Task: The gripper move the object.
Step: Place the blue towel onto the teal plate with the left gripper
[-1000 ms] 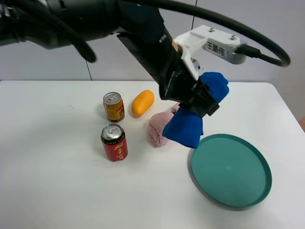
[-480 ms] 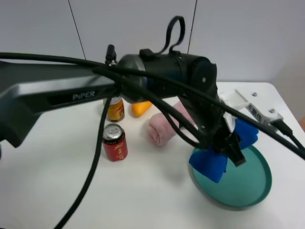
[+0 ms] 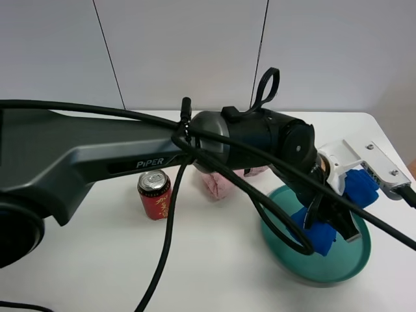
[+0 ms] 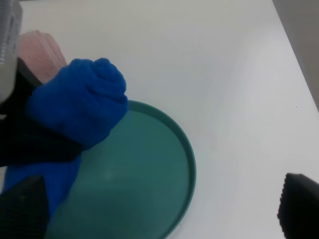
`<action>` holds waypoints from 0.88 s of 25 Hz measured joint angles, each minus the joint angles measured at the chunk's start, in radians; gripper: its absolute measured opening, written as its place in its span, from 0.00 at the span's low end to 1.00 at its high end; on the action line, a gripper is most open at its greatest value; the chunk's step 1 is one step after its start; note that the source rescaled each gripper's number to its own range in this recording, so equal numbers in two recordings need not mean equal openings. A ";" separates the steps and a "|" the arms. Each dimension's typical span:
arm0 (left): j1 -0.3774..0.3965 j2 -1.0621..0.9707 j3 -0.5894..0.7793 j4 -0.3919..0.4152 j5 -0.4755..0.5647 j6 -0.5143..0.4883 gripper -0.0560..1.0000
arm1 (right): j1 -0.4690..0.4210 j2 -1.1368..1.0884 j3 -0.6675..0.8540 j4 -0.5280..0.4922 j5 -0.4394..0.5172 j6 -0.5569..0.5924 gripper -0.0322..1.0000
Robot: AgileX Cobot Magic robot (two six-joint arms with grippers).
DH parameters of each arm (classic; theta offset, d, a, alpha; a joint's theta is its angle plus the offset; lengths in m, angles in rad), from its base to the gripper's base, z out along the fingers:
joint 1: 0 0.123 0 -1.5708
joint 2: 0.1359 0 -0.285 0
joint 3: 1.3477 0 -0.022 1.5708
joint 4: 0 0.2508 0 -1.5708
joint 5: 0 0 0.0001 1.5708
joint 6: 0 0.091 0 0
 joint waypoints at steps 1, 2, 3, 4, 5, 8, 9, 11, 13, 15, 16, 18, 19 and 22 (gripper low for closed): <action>0.000 0.008 0.000 0.000 -0.013 0.000 0.05 | 0.000 0.000 0.000 0.000 0.000 0.000 1.00; 0.000 0.012 0.000 0.000 -0.030 0.000 0.05 | 0.000 0.000 0.000 0.000 0.000 0.000 1.00; 0.000 0.020 0.000 0.000 -0.050 0.000 0.05 | 0.000 0.000 0.000 0.000 0.000 0.000 1.00; 0.000 0.027 0.000 0.000 -0.065 0.000 0.05 | 0.000 0.000 0.000 0.000 0.000 0.000 1.00; 0.000 0.032 0.000 0.000 -0.080 0.000 0.05 | 0.000 0.000 0.000 0.000 0.000 0.000 1.00; 0.005 0.039 0.000 0.000 -0.116 0.001 0.05 | 0.000 0.000 0.000 0.000 0.000 0.000 1.00; 0.009 0.040 0.000 0.000 -0.124 0.001 0.05 | 0.000 0.000 0.000 0.000 0.000 0.000 1.00; 0.018 0.041 0.000 0.000 -0.139 0.001 0.05 | 0.000 0.000 0.000 0.000 0.000 0.000 1.00; 0.029 0.041 0.000 -0.001 -0.143 0.001 0.05 | 0.000 0.000 0.000 0.000 0.000 0.000 1.00; 0.039 0.043 0.000 -0.001 -0.143 0.001 0.05 | 0.000 0.000 0.000 0.000 0.000 0.000 1.00; 0.043 0.048 -0.001 -0.001 -0.143 0.000 0.05 | 0.000 0.000 0.000 0.000 0.000 0.000 1.00; 0.049 0.060 -0.002 -0.003 -0.137 -0.009 0.05 | 0.000 0.000 0.000 0.000 0.000 0.000 1.00; 0.051 0.068 -0.002 -0.003 -0.133 -0.012 0.05 | 0.000 0.000 0.000 0.000 0.000 0.000 1.00; 0.052 0.095 -0.002 -0.003 -0.116 -0.025 0.05 | 0.000 0.000 0.000 0.000 0.000 0.000 1.00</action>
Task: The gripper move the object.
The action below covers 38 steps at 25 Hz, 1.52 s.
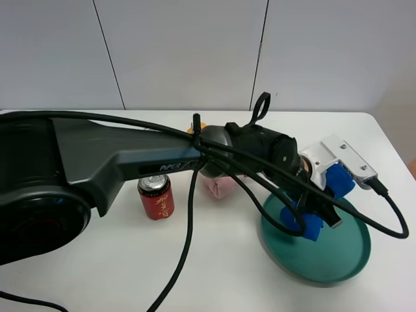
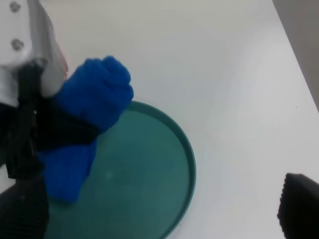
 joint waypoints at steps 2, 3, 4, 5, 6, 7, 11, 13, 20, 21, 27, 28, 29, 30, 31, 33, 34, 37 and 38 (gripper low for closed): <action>0.000 0.007 0.000 -0.001 0.007 -0.009 0.05 | 0.000 0.000 0.000 0.000 0.000 0.000 1.00; 0.000 0.010 0.000 -0.001 0.009 -0.010 0.05 | 0.000 0.000 0.000 0.000 0.000 0.000 1.00; 0.000 0.011 0.000 -0.001 0.009 -0.011 0.05 | 0.000 0.000 0.000 0.000 0.000 0.000 1.00; 0.000 0.011 0.000 -0.002 0.009 -0.012 0.05 | 0.000 0.000 0.000 0.000 0.000 0.000 1.00; 0.000 0.012 0.000 -0.003 0.009 -0.012 0.05 | 0.000 0.000 0.000 0.000 0.000 0.000 1.00; 0.000 0.012 0.000 -0.003 0.009 -0.012 0.05 | 0.000 0.000 0.000 0.000 0.000 0.000 1.00; 0.000 0.014 0.000 -0.003 0.009 -0.012 0.05 | 0.000 0.000 0.000 0.000 0.000 0.000 1.00; 0.000 0.015 0.000 -0.003 0.009 -0.012 0.05 | 0.000 0.000 0.000 0.000 0.000 0.000 1.00; 0.000 0.015 0.000 -0.003 0.009 -0.001 0.56 | 0.000 0.000 0.000 0.000 0.000 0.000 1.00; 0.000 0.015 0.000 -0.003 0.009 0.001 0.70 | 0.000 0.000 0.000 0.000 0.000 0.000 1.00; 0.000 -0.029 0.000 -0.001 0.038 0.006 0.98 | 0.000 0.000 0.000 0.000 0.000 0.000 1.00; 0.000 -0.056 0.000 -0.001 0.047 0.006 0.99 | 0.000 0.000 0.000 0.000 0.000 0.000 1.00; 0.000 -0.092 0.000 -0.001 0.060 0.006 0.99 | 0.000 0.000 0.000 0.000 0.000 0.000 1.00; 0.000 -0.127 0.000 -0.001 0.078 0.006 0.99 | 0.000 0.000 0.000 0.000 0.000 0.000 1.00; 0.000 -0.173 0.000 0.002 0.097 0.006 0.99 | 0.000 0.000 0.000 0.000 0.000 0.000 1.00; 0.006 -0.279 0.000 0.026 0.141 0.006 1.00 | 0.000 0.000 0.000 0.000 0.000 0.000 1.00; 0.011 -0.325 0.000 0.053 0.165 0.006 1.00 | 0.000 0.000 0.000 0.000 0.000 0.000 1.00; 0.076 -0.492 -0.006 0.162 0.236 -0.008 1.00 | 0.000 0.000 0.000 0.000 0.000 0.000 1.00; 0.109 -0.536 -0.006 0.205 0.265 -0.023 1.00 | 0.000 0.000 0.000 0.000 0.000 0.000 1.00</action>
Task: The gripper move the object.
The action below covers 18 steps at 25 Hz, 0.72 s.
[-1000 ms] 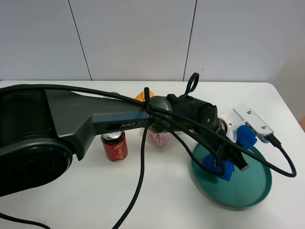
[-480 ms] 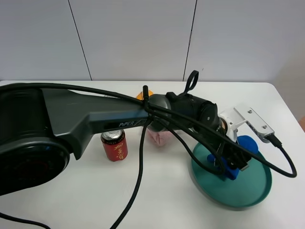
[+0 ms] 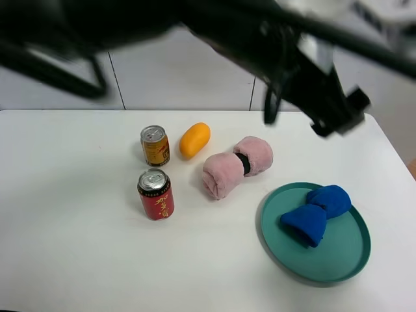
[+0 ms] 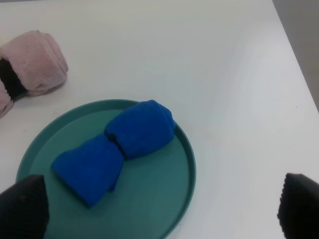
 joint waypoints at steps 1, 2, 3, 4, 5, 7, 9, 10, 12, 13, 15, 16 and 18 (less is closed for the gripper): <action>0.047 -0.050 0.000 0.035 0.036 -0.012 1.00 | 0.000 0.000 0.000 0.000 0.000 0.000 1.00; 0.099 -0.098 0.000 0.073 0.072 -0.021 1.00 | 0.000 0.000 0.000 0.000 0.000 0.000 1.00; 0.147 -0.134 0.000 0.107 0.121 -0.025 1.00 | 0.000 0.000 0.000 0.000 0.000 0.000 1.00; 0.208 -0.177 0.000 0.134 0.171 -0.026 1.00 | 0.000 0.000 0.000 0.000 0.000 -0.001 1.00; 0.270 -0.216 0.000 0.163 0.214 -0.023 1.00 | 0.000 0.000 0.000 0.000 0.000 -0.001 1.00; 0.388 -0.286 0.000 0.205 0.318 -0.002 1.00 | 0.000 0.000 0.000 0.000 0.000 -0.001 1.00; 0.522 -0.360 0.000 0.226 0.416 0.042 1.00 | 0.000 0.000 0.000 0.000 0.000 -0.001 1.00; 0.580 -0.395 0.000 0.232 0.472 0.067 1.00 | 0.000 0.000 0.000 0.000 0.000 -0.001 1.00; 0.720 -0.458 0.000 0.236 0.554 0.100 1.00 | 0.000 0.000 0.000 0.000 0.000 -0.001 1.00; 0.790 -0.493 0.005 0.236 0.564 0.106 1.00 | 0.000 0.000 0.000 0.000 0.000 -0.001 1.00; 0.918 -0.562 0.020 0.221 0.575 0.108 1.00 | 0.000 0.000 0.000 0.000 0.000 -0.001 1.00; 0.987 -0.603 0.030 0.205 0.577 0.108 1.00 | 0.000 0.000 0.000 0.000 0.000 -0.001 1.00; 1.105 -0.690 0.058 0.157 0.577 0.108 1.00 | 0.000 0.000 0.000 0.000 0.000 -0.001 1.00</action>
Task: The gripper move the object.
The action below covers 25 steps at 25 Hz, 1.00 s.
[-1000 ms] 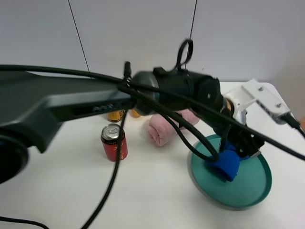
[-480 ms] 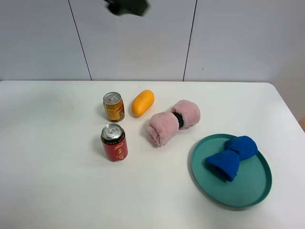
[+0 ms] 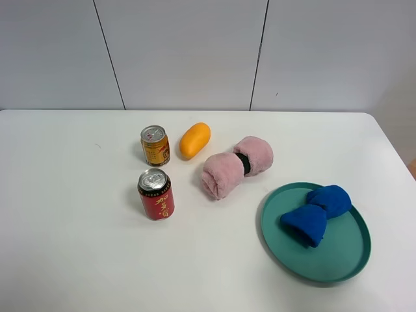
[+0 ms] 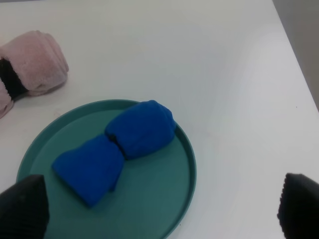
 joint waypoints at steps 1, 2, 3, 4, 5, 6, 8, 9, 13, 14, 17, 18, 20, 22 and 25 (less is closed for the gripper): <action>0.054 -0.053 0.017 -0.018 0.000 0.000 1.00 | 0.000 0.000 0.000 0.000 0.000 0.000 1.00; 0.100 -0.109 0.042 -0.029 0.001 0.000 1.00 | 0.000 0.000 0.000 0.000 0.000 0.000 1.00; 0.130 -0.156 0.071 -0.043 0.001 0.000 1.00 | 0.000 0.000 0.000 0.000 0.000 0.000 1.00; 0.154 -0.214 0.106 -0.050 0.001 0.000 1.00 | 0.000 0.000 0.000 0.000 0.000 0.000 1.00; 0.167 -0.275 0.137 -0.054 0.001 0.000 1.00 | 0.000 0.000 0.000 0.000 0.000 0.000 1.00; 0.170 -0.336 0.177 -0.058 0.001 0.000 1.00 | 0.000 0.000 0.000 0.000 0.000 0.000 1.00; 0.170 -0.439 0.260 -0.056 -0.011 0.000 1.00 | 0.000 0.000 0.000 0.000 0.000 0.000 1.00; 0.170 -0.489 0.307 -0.044 -0.022 -0.005 1.00 | 0.000 0.000 0.000 0.000 0.000 0.000 1.00; 0.170 -0.642 0.485 0.011 -0.030 -0.088 1.00 | 0.000 0.000 0.000 0.000 0.000 0.000 1.00; 0.170 -0.671 0.537 0.016 -0.031 -0.111 1.00 | 0.000 0.000 0.000 0.000 0.000 0.000 1.00; 0.170 -0.777 0.696 0.019 -0.082 -0.174 1.00 | 0.000 0.000 0.000 0.000 0.000 0.000 1.00; 0.170 -0.804 0.752 0.014 -0.112 -0.200 1.00 | 0.000 0.000 0.000 0.000 0.000 0.000 1.00; 0.155 -0.861 0.847 -0.022 -0.171 -0.238 1.00 | 0.000 0.000 0.000 0.000 0.000 0.000 1.00; 0.122 -0.897 0.929 -0.068 -0.210 -0.251 1.00 | 0.000 0.000 0.000 0.000 0.000 0.000 1.00; 0.078 -0.916 0.980 -0.103 -0.220 -0.255 1.00 | 0.000 0.000 0.000 0.000 0.000 0.000 1.00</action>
